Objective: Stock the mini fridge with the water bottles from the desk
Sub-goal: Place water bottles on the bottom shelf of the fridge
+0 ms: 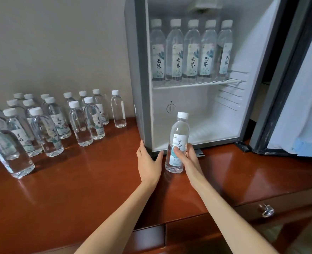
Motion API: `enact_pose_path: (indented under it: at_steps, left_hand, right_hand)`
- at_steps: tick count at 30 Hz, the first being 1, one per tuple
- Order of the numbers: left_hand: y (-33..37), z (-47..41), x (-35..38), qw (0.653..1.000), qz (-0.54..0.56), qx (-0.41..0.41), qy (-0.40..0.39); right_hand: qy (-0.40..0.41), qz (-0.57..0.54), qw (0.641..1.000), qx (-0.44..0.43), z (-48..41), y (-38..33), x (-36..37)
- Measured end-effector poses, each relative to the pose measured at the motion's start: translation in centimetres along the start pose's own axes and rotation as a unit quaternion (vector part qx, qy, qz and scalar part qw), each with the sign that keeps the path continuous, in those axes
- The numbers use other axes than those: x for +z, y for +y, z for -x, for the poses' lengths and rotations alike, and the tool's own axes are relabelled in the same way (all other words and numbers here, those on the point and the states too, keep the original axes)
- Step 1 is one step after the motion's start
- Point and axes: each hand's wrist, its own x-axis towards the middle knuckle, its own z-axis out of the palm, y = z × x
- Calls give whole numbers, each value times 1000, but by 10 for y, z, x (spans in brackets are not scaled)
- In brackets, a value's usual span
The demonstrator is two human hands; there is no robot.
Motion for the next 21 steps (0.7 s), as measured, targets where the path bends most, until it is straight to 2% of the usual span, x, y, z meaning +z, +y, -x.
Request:
enact_pose_path:
  at_steps: [5, 11, 15, 21]
  left_hand:
    - [-2, -11, 5, 999, 15, -32, 35]
    - [-5, -13, 7, 998, 29, -36, 46]
    - [-6, -13, 7, 998, 34, -39, 46]
    - [-5, -13, 8, 997, 31, -44, 48]
  right_hand:
    - [-6, 45, 999, -26, -3, 5, 5]
    - [77, 132, 979, -136, -12, 3, 13]
    - [111, 138, 966, -191, -26, 1, 18]
    - [107, 109, 972, -177, -45, 2, 26]
